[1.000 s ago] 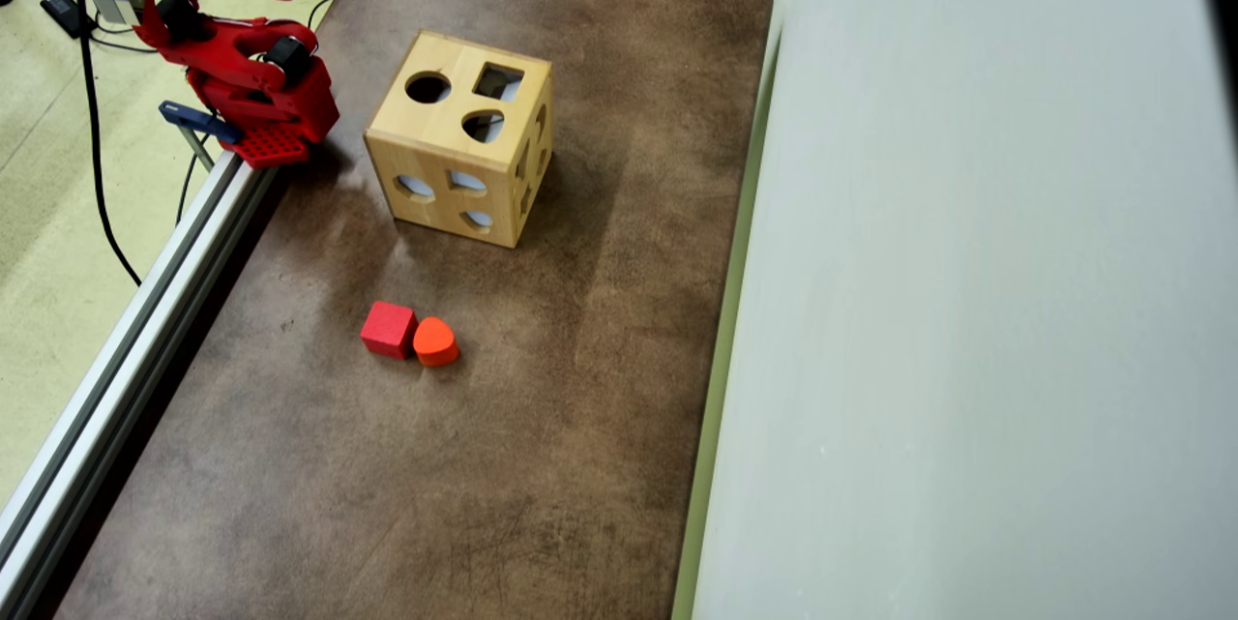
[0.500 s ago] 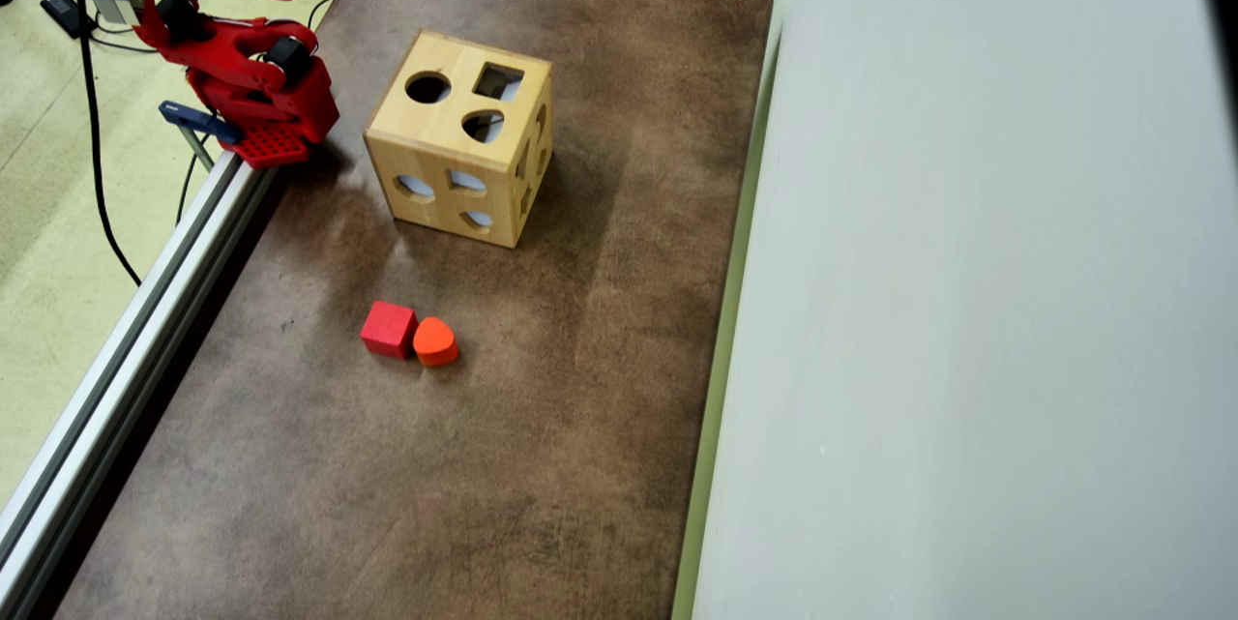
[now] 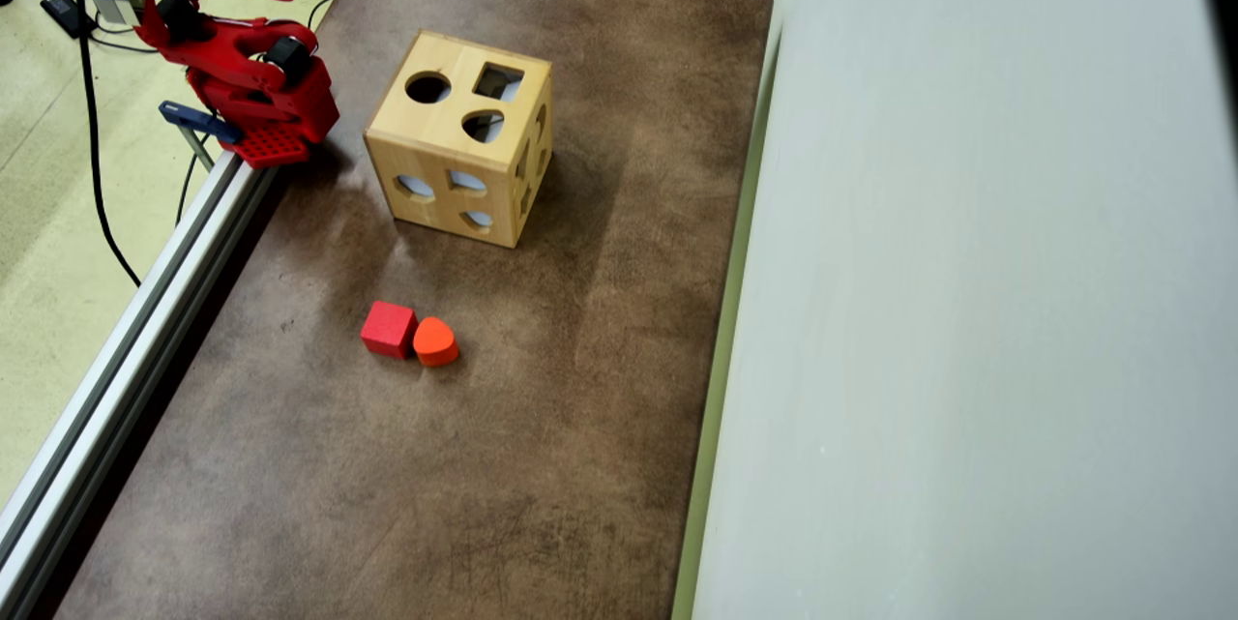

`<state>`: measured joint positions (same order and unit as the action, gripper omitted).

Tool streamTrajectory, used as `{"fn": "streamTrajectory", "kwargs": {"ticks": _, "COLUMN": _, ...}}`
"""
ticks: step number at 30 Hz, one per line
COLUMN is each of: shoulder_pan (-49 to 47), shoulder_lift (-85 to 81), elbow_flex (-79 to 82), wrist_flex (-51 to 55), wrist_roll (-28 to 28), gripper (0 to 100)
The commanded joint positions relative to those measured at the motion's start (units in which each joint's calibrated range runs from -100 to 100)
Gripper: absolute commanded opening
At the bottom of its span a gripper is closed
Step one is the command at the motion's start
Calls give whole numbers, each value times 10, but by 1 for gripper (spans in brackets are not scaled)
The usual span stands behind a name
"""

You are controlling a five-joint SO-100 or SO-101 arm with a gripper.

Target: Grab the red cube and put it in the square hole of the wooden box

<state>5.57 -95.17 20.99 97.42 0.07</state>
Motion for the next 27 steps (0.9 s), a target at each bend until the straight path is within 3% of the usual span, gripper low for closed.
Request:
{"fn": "streamTrajectory", "kwargs": {"ticks": 1, "shoulder_pan": 3, "shoulder_lift": 97, "elbow_flex": -36, "wrist_flex": -7, "wrist_roll": 3, "gripper": 2}}
{"fn": "streamTrajectory", "kwargs": {"ticks": 10, "shoulder_pan": 13, "shoulder_lift": 419, "elbow_flex": -252, "wrist_flex": -6, "wrist_roll": 4, "gripper": 2}}
{"fn": "streamTrajectory", "kwargs": {"ticks": 19, "shoulder_pan": 169, "shoulder_lift": 627, "elbow_flex": -286, "wrist_flex": -7, "wrist_roll": 14, "gripper": 2}}
{"fn": "streamTrajectory", "kwargs": {"ticks": 27, "shoulder_pan": 181, "shoulder_lift": 708, "elbow_flex": -278, "wrist_flex": -8, "wrist_roll": 204, "gripper": 3}}
